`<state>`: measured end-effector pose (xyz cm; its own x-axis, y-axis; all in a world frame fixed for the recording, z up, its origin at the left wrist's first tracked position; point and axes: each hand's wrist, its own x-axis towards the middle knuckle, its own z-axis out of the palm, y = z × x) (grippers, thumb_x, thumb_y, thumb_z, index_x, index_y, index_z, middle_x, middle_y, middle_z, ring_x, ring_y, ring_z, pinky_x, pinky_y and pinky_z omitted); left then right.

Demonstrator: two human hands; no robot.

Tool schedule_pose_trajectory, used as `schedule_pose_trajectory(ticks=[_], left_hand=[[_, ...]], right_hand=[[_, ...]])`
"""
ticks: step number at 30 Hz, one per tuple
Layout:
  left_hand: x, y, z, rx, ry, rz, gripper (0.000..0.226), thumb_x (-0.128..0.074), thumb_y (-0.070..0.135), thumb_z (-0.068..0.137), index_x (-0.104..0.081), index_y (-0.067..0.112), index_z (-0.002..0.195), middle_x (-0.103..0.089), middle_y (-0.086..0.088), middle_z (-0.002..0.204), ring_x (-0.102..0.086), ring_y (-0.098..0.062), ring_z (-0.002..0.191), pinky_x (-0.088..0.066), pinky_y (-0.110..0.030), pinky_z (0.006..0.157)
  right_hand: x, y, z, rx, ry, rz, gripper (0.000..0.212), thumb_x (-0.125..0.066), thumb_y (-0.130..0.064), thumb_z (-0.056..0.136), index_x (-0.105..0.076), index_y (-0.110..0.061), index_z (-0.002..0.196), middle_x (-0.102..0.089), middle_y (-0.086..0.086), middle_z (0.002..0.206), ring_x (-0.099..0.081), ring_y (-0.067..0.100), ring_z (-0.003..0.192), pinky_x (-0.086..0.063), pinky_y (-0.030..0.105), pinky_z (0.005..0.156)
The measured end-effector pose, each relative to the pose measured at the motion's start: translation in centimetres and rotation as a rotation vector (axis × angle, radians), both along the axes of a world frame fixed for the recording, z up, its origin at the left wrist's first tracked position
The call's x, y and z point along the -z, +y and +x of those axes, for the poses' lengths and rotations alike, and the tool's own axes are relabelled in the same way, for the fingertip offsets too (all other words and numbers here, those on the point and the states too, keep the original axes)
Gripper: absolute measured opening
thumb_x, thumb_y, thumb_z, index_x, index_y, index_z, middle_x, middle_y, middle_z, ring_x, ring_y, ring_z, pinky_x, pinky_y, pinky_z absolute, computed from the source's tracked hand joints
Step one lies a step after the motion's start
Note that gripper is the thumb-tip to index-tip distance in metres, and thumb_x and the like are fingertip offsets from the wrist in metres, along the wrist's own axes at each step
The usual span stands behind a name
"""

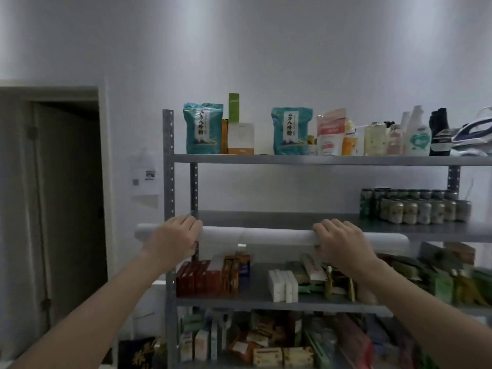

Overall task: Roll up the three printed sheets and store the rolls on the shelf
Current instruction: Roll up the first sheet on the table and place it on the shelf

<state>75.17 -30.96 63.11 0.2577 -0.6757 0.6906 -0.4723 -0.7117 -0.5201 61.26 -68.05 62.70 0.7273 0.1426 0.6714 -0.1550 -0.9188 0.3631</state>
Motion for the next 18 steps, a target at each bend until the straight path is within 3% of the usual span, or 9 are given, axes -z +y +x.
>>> schedule_pose_trajectory(ticks=[5, 12, 18], left_hand=[[0.7, -5.0, 7.5, 0.037, 0.002, 0.038, 0.035, -0.082, 0.022, 0.067, -0.065, 0.010, 0.095, -0.067, -0.007, 0.088, -0.066, -0.025, 0.075, -0.058, -0.038, 0.066], [0.2, -6.0, 19.5, 0.070, 0.013, 0.035, 0.033, -0.083, 0.024, 0.067, -0.066, 0.014, 0.094, -0.068, -0.001, 0.084, -0.066, -0.019, 0.072, -0.057, -0.030, 0.061], [-0.5, -7.5, 30.1, 0.086, 0.021, 0.059, 0.029, -0.081, 0.025, 0.071, -0.066, 0.017, 0.093, -0.069, -0.001, 0.088, -0.065, -0.016, 0.075, -0.059, -0.030, 0.067]], right_hand=[[0.8, -3.7, 4.0, 0.075, -0.005, -0.036, 0.033, -0.083, -0.035, 0.073, -0.069, -0.019, 0.097, -0.069, -0.003, 0.087, -0.063, 0.013, 0.071, -0.051, 0.028, 0.066], [0.7, -4.9, 17.2, 0.106, -0.093, -0.078, 0.025, -0.084, -0.028, 0.071, -0.069, -0.017, 0.087, -0.069, 0.000, 0.079, -0.065, 0.019, 0.067, -0.053, 0.033, 0.064], [1.1, -6.5, 27.0, 0.115, -0.095, -0.066, 0.037, -0.093, -0.028, 0.055, -0.070, -0.014, 0.082, -0.069, 0.002, 0.074, -0.065, 0.021, 0.060, -0.055, 0.035, 0.060]])
